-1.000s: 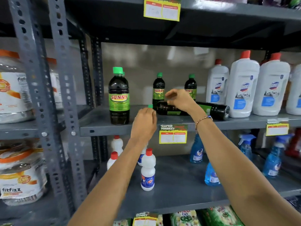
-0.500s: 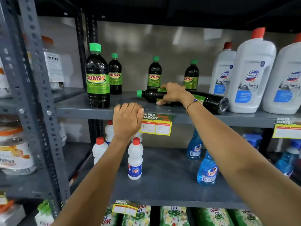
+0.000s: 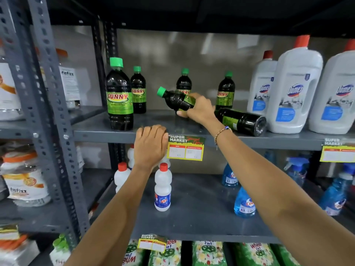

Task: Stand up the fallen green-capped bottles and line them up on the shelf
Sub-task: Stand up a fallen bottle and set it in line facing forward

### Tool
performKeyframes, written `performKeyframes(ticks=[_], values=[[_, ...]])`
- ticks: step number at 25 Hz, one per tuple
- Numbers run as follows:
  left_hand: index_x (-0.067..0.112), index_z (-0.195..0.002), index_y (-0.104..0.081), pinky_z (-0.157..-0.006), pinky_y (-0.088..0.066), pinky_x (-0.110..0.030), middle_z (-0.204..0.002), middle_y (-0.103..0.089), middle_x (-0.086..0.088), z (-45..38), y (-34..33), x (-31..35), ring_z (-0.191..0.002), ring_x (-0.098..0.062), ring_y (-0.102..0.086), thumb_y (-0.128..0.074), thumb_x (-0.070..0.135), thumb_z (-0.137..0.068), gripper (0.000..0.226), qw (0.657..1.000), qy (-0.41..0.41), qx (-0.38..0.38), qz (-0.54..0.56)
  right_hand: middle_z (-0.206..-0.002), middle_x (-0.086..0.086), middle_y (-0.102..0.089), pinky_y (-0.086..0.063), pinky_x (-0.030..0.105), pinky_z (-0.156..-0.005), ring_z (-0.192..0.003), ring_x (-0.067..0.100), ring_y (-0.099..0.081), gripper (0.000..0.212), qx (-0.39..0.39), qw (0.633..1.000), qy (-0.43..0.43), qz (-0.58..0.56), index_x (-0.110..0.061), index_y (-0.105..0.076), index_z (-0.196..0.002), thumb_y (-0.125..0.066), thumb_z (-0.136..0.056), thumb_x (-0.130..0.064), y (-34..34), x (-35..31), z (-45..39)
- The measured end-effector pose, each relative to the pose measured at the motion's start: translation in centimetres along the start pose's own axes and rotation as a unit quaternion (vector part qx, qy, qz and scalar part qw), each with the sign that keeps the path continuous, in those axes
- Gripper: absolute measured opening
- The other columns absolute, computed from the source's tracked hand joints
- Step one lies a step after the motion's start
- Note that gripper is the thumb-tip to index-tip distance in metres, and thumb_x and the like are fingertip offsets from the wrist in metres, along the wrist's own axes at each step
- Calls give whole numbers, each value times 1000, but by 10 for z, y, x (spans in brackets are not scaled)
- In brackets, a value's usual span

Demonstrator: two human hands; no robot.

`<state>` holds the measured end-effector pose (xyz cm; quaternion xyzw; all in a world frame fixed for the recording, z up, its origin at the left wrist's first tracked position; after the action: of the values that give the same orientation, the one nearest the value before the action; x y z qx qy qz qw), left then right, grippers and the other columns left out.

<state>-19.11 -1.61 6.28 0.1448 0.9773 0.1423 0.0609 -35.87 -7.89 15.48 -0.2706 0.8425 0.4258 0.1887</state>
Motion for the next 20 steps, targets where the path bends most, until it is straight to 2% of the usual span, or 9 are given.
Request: performKeyframes(ticks=[4,8,11,14,16,18,20], values=[[11,-98,-60,-81,-36,-38,-99,-66,-6,-1,3,-1,-81,-27,-56,-33,29,-98,32,1000,-9,-19,-2,-119,0,-66,-43,44,-103,-117,23,-58,77,62,986,-33,-151,-21,-54,-128,-84,-62,-43,-7,-10,13],[8,-98,-60,-82,-33,-37,-101,-65,-9,1,3,0,-87,-29,-58,-32,27,-98,34,999,-12,-41,2,-108,-4,-63,-48,28,-90,-101,15,-60,72,69,962,-59,-259,-17,-52,-128,-83,-67,-38,-8,-10,24],[8,-97,-60,-83,-31,-36,-95,-63,-8,2,3,0,-86,-29,-57,-28,28,-98,37,998,-10,-58,8,-111,-2,-62,-49,33,-96,-104,15,-59,71,74,946,-83,-305,-15,-46,-130,-79,-72,-40,-14,-3,26],[9,-97,-60,-84,-31,-36,-92,-63,-8,3,4,0,-84,-29,-57,-30,28,-98,36,999,-9,-52,12,-127,6,-55,-44,35,-99,-116,19,-54,72,14,942,-97,-320,-13,-27,-139,-71,-84,-28,-27,2,28],[9,-97,-59,-83,-31,-36,-91,-62,-7,2,4,-2,-81,-28,-56,-30,28,-98,35,999,-3,-47,16,-135,7,-50,-37,32,-99,-122,19,-48,76,-79,940,-96,-317,-14,-15,-144,-66,-88,-16,-35,3,27],[9,-96,-59,-82,-32,-35,-90,-62,-6,3,4,-2,-80,-27,-54,-30,28,-98,35,999,0,-45,29,-138,4,-50,-30,32,-108,-126,17,-44,77,-164,930,-105,-311,-13,-18,-145,-68,-86,-9,-39,9,26],[9,-97,-59,-83,-32,-35,-91,-62,-6,3,4,-2,-81,-26,-55,-30,29,-98,35,998,3,-43,37,-136,3,-55,-29,41,-115,-129,20,-47,76,-184,932,-110,-292,-12,-30,-141,-74,-80,-10,-40,19,23]])
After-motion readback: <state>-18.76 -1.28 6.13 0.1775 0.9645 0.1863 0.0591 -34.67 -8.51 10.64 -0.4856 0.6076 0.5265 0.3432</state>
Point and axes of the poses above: each hand's wrist, its own z-axis away from the middle knuckle, its own y-axis out of the back of the hand, x = y × z, the point moved 7 cm from there along -z, towards the middle knuckle
